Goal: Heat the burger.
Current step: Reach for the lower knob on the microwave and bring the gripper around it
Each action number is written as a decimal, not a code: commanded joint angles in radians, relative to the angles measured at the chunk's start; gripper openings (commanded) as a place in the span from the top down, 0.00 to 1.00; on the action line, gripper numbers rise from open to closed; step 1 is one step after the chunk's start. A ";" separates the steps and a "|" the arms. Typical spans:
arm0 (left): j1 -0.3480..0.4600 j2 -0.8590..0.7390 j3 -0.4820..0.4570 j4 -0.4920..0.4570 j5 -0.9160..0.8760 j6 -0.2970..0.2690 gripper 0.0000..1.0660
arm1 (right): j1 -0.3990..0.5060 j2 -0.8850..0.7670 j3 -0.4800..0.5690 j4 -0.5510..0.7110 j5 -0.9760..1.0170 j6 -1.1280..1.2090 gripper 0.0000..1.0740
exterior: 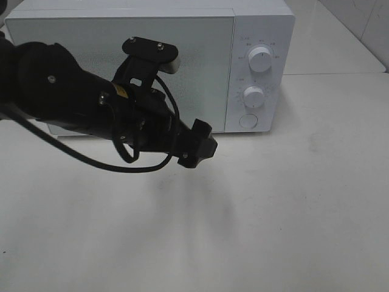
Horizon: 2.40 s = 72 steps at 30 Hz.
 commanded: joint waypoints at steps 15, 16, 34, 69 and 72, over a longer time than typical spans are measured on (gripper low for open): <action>0.308 -0.190 -0.005 0.035 0.609 -0.083 0.08 | -0.008 -0.026 0.004 -0.005 -0.003 0.005 0.30; 0.339 -0.207 -0.005 0.037 0.629 -0.089 0.08 | -0.008 -0.026 0.004 -0.005 -0.003 0.005 0.30; 0.743 -0.535 0.026 0.335 0.901 -0.309 0.08 | -0.008 -0.026 0.004 -0.005 -0.003 0.007 0.30; 0.753 -1.362 0.461 0.433 0.889 -0.316 0.08 | -0.008 -0.026 0.004 -0.005 -0.003 0.006 0.30; 0.753 -1.396 0.461 0.429 0.889 -0.316 0.08 | -0.008 -0.026 0.004 -0.005 -0.003 0.006 0.30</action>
